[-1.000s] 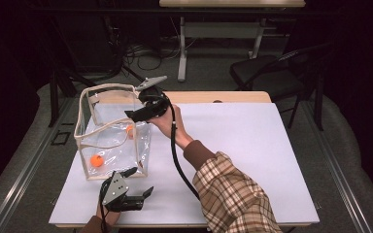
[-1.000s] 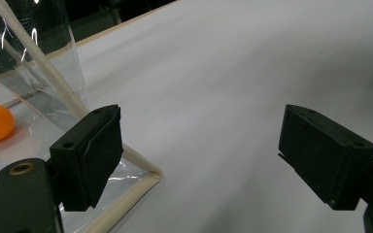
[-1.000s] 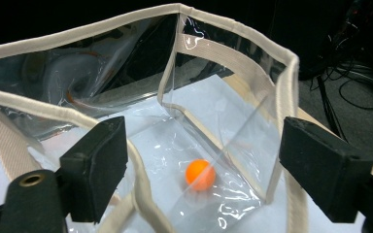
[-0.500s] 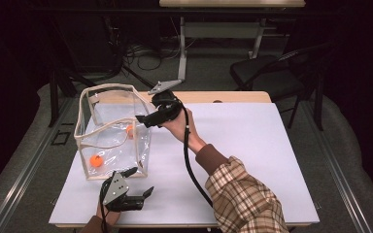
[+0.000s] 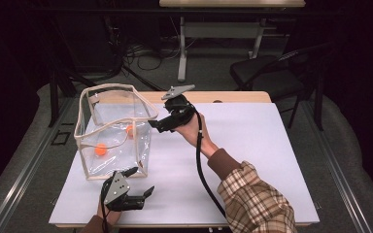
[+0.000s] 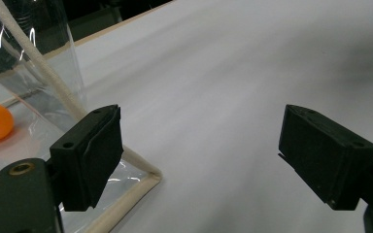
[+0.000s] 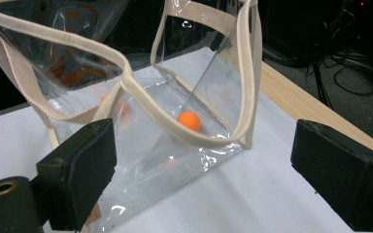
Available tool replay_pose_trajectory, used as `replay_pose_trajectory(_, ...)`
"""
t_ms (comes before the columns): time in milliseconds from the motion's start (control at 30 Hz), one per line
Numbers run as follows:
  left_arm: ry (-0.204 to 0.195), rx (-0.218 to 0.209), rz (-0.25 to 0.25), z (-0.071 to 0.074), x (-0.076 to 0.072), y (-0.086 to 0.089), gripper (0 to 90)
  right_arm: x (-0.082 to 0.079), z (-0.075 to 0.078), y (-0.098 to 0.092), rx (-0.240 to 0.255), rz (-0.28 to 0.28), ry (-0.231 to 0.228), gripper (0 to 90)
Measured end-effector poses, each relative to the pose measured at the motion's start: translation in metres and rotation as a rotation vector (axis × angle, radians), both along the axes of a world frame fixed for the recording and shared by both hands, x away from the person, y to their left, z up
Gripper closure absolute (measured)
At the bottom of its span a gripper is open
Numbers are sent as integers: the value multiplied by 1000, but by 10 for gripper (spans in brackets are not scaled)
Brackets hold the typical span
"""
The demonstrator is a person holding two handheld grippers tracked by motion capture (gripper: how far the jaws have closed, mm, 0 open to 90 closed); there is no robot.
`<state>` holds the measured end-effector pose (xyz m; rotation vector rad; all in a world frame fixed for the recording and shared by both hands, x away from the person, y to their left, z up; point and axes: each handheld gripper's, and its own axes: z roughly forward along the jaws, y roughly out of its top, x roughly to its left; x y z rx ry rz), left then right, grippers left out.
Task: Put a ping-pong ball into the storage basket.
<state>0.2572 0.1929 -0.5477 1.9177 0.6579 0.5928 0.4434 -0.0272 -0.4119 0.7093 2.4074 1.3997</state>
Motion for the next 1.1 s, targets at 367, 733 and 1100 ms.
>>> replay_pose_trajectory(367, -3, 1, 6, 0, -2, 2, 160, -12, -7, -23, -16, -4, 5, 64)
replay_pose_trajectory(733, -5, 2, -1, 0, -2, 2, 160, -22, -25, -42, -54, -12, 33, 46)
replay_pose_trajectory(1100, -6, -5, 1, 0, -2, 1, 160, -31, -43, -58, -104, -26, 54, 40)
